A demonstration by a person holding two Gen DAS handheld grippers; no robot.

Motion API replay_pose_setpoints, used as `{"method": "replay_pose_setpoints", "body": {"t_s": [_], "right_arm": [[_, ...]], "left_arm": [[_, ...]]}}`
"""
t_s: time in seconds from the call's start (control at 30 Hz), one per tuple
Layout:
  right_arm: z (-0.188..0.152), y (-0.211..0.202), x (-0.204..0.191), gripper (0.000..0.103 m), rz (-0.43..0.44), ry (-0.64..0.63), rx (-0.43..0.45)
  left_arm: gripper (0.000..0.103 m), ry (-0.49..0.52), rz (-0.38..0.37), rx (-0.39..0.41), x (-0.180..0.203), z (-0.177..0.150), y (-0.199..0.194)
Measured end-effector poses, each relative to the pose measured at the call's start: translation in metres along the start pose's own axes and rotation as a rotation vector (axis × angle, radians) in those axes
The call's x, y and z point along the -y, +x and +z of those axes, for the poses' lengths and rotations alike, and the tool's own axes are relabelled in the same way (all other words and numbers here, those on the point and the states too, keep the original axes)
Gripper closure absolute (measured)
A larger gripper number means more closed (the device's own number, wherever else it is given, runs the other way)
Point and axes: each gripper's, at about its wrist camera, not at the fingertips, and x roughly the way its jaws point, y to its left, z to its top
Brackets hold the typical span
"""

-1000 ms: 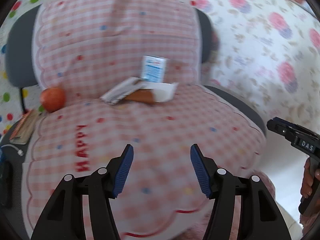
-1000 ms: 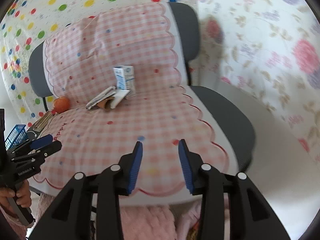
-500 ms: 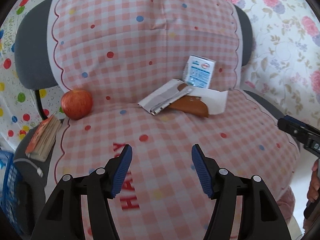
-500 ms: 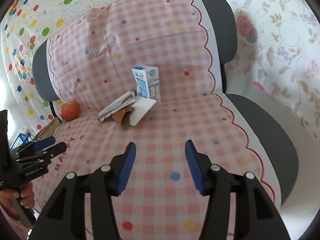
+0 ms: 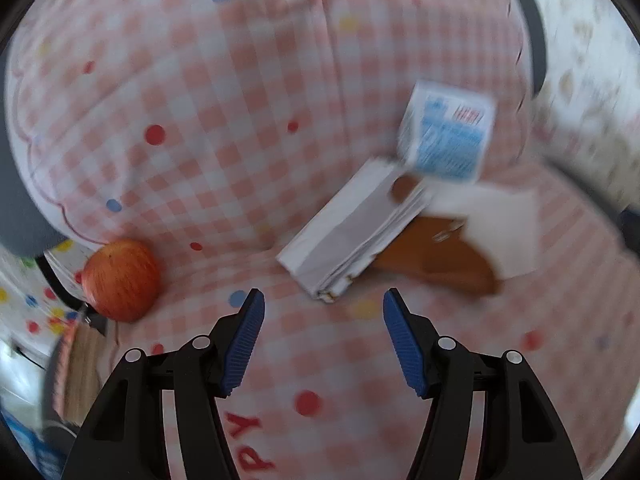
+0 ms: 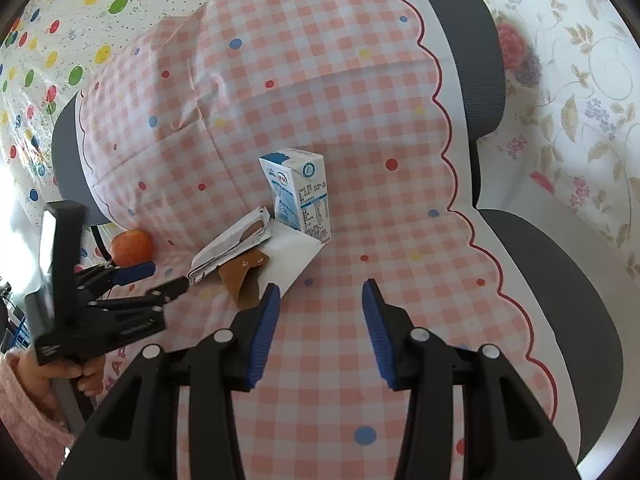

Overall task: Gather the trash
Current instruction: 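Move both grippers back to the folded paper and leather piece, then grasp the folded paper with the left gripper while the right grasps the brown leather piece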

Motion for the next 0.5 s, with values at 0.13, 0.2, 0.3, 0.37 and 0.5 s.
{"method": "replay_pose_setpoints", "body": {"t_s": [0.13, 0.2, 0.3, 0.37, 0.5], "right_arm": [[0.001, 0.008, 0.004, 0.06, -0.003, 0.004, -0.013], [0.001, 0.012, 0.006, 0.06, -0.005, 0.01, -0.021], [0.003, 0.017, 0.007, 0.06, -0.011, 0.012, -0.026], [0.003, 0.018, 0.007, 0.06, -0.013, 0.013, -0.029], [0.003, 0.018, 0.006, 0.06, -0.015, 0.011, -0.032]], "left_arm": [[0.041, 0.059, -0.003, -0.057, 0.003, 0.001, 0.021], [0.042, 0.075, -0.002, -0.062, 0.006, 0.004, 0.03], [0.042, 0.084, 0.0, -0.057, 0.008, 0.012, 0.04], [0.046, 0.104, 0.014, -0.053, 0.011, 0.018, 0.045], [0.072, 0.13, 0.032, -0.061, 0.015, 0.027, 0.054]]}}
